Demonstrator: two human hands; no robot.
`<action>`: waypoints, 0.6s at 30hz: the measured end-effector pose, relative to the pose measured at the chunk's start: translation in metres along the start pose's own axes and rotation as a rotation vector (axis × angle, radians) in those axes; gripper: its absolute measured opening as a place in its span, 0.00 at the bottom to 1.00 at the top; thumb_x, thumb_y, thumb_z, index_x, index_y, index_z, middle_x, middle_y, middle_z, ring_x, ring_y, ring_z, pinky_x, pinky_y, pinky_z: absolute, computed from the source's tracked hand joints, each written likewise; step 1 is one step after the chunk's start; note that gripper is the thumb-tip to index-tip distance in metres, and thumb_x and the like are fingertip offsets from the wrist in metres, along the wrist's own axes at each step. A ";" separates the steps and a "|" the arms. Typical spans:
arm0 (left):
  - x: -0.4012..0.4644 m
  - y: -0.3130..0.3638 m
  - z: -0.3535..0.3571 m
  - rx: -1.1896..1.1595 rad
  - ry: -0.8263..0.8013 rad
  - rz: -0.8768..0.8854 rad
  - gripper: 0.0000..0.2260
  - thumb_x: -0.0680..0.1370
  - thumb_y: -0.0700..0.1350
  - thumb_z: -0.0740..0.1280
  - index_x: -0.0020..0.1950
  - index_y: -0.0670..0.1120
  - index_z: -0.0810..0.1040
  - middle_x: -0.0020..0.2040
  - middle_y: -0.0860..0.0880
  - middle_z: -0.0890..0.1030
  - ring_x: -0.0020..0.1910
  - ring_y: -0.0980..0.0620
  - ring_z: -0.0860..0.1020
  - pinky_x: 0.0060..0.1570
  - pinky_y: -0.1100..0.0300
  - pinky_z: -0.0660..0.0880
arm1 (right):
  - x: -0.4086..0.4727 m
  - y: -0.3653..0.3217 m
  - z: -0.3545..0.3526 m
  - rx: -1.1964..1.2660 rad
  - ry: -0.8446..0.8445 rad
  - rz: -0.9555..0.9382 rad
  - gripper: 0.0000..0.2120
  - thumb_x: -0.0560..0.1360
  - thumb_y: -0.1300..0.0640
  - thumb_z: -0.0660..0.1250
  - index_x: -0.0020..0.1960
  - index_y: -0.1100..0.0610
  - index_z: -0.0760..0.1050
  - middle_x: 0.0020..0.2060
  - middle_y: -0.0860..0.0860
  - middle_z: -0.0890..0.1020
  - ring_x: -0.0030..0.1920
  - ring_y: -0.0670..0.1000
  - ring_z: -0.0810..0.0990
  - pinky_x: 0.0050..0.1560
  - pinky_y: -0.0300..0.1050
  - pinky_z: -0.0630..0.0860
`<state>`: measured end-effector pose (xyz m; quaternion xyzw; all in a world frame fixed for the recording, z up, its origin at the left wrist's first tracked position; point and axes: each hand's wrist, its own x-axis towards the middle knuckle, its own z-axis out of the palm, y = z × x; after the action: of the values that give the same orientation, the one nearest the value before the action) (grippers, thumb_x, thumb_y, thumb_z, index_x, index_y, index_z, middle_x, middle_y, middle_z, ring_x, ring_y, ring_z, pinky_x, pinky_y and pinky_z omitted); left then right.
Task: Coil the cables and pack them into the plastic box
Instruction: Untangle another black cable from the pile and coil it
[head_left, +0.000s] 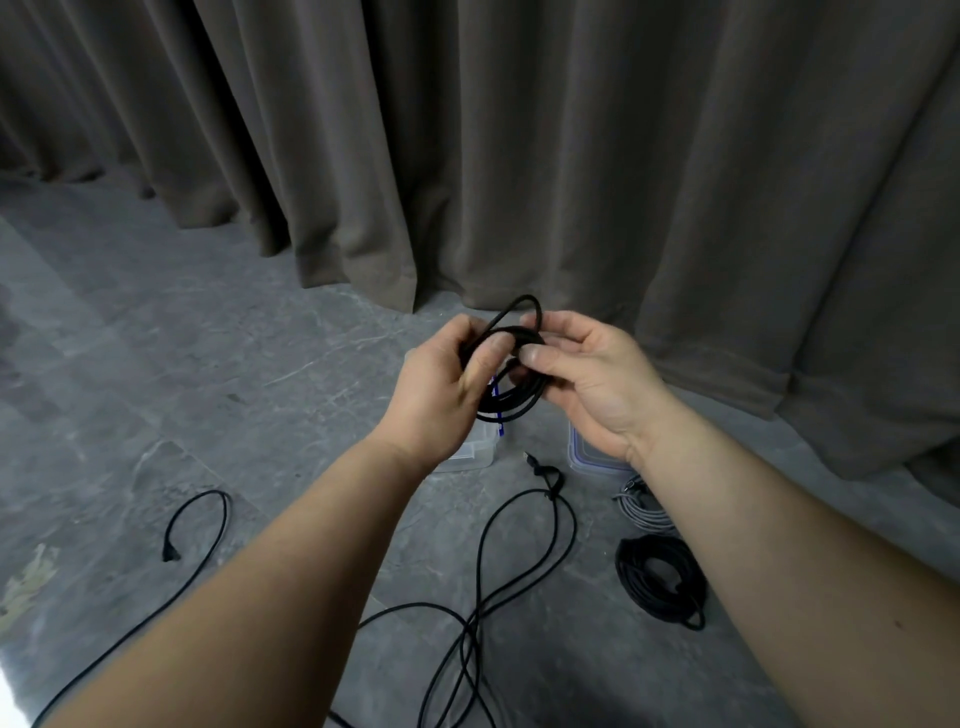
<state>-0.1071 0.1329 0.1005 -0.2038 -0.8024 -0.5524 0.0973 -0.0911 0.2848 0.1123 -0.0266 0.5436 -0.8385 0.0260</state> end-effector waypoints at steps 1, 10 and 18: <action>0.000 0.000 0.000 0.053 -0.012 0.022 0.04 0.81 0.47 0.64 0.48 0.49 0.75 0.34 0.58 0.77 0.35 0.63 0.75 0.39 0.67 0.72 | 0.000 0.000 -0.001 0.032 0.008 0.002 0.12 0.74 0.74 0.62 0.50 0.59 0.76 0.38 0.52 0.84 0.40 0.49 0.82 0.44 0.41 0.80; -0.001 -0.005 0.000 0.276 0.082 0.099 0.10 0.81 0.47 0.63 0.49 0.40 0.75 0.34 0.56 0.75 0.36 0.52 0.75 0.40 0.58 0.70 | -0.001 0.003 0.000 0.188 -0.094 0.076 0.20 0.74 0.74 0.59 0.61 0.59 0.73 0.48 0.59 0.81 0.50 0.56 0.78 0.56 0.49 0.75; -0.001 -0.004 0.003 0.210 0.149 0.057 0.17 0.81 0.53 0.60 0.48 0.39 0.74 0.37 0.43 0.80 0.39 0.42 0.78 0.43 0.44 0.75 | 0.000 0.002 0.008 -0.106 -0.080 -0.063 0.27 0.71 0.80 0.60 0.57 0.52 0.75 0.57 0.55 0.78 0.51 0.48 0.79 0.50 0.41 0.76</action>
<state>-0.1077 0.1344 0.0958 -0.1736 -0.8404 -0.4758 0.1929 -0.0900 0.2766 0.1138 -0.0787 0.5846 -0.8072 0.0197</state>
